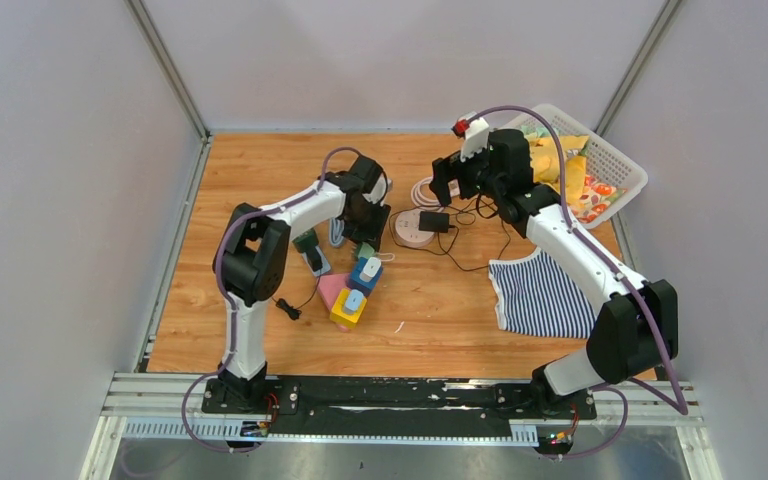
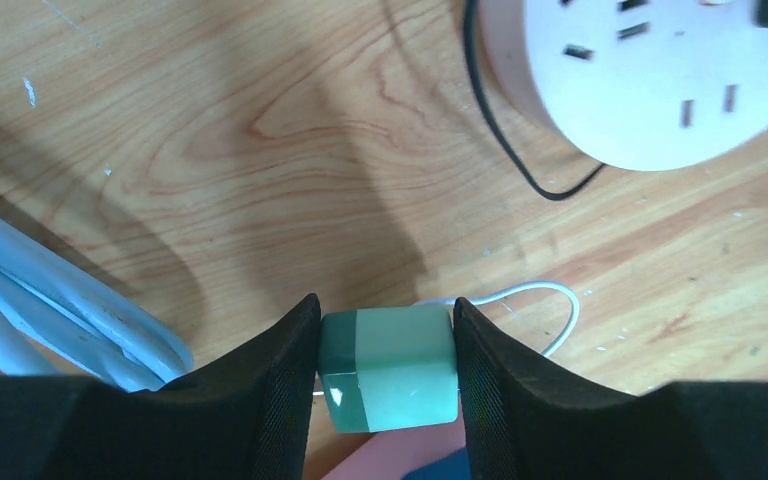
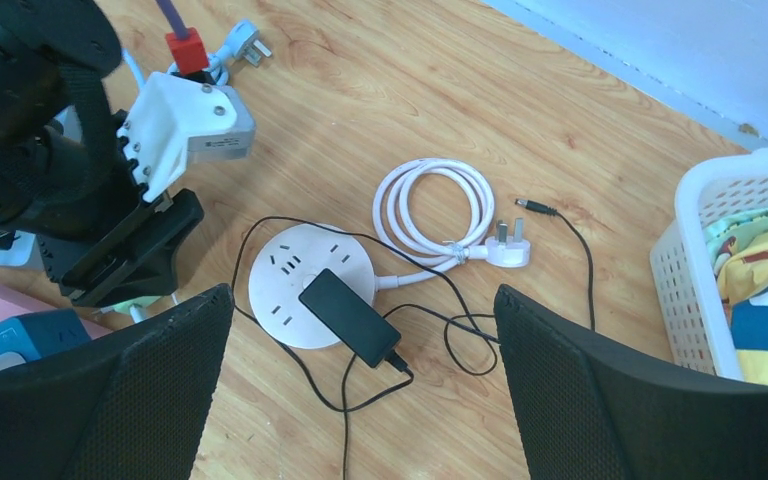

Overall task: Insert the plug
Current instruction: Pick up the plug from the center of the board.

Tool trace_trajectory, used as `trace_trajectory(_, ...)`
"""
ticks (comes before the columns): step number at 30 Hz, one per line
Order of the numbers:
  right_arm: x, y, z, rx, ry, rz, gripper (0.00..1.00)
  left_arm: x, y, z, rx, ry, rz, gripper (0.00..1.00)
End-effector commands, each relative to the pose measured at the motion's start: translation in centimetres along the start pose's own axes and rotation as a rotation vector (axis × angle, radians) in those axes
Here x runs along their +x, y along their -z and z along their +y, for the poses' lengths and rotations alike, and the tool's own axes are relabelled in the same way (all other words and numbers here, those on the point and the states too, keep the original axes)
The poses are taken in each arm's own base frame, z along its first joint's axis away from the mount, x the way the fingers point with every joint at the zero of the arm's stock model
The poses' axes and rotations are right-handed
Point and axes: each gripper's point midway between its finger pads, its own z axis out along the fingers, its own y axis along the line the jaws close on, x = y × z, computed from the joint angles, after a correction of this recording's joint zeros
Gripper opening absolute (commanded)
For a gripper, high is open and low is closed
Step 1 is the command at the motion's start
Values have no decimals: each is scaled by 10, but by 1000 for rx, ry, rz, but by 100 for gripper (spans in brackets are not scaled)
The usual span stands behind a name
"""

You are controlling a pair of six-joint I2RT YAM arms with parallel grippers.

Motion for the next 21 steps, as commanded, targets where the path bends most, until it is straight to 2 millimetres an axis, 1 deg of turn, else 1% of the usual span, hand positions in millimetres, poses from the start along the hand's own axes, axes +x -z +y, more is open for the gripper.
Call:
trace_trajectory(1,1,1,-13,76,-106,15,100,-31,39,-23,89,5,-109,29)
trace_trajectory(5,1,2,-6,45,-152,9,100,-53,61,-35,160,33,-172,28)
trace_trajectory(7,-1,1,5,-19,-169,-1,95,-63,70,-41,212,68,-206,28)
trace_trajectory(10,-3,2,18,-73,-249,-24,86,-80,86,-51,311,134,-287,26)
trace_trajectory(11,-5,2,25,-102,-275,-38,84,-85,90,-53,348,180,-310,26)
trace_trajectory(14,-7,3,42,-155,-332,-74,79,-98,104,-56,438,274,-383,25)
trace_trajectory(17,-5,2,56,-179,-383,-76,78,-109,114,-53,447,301,-438,25)
trace_trajectory(21,-7,0,76,-244,-434,-79,77,-118,126,-58,479,334,-478,25)
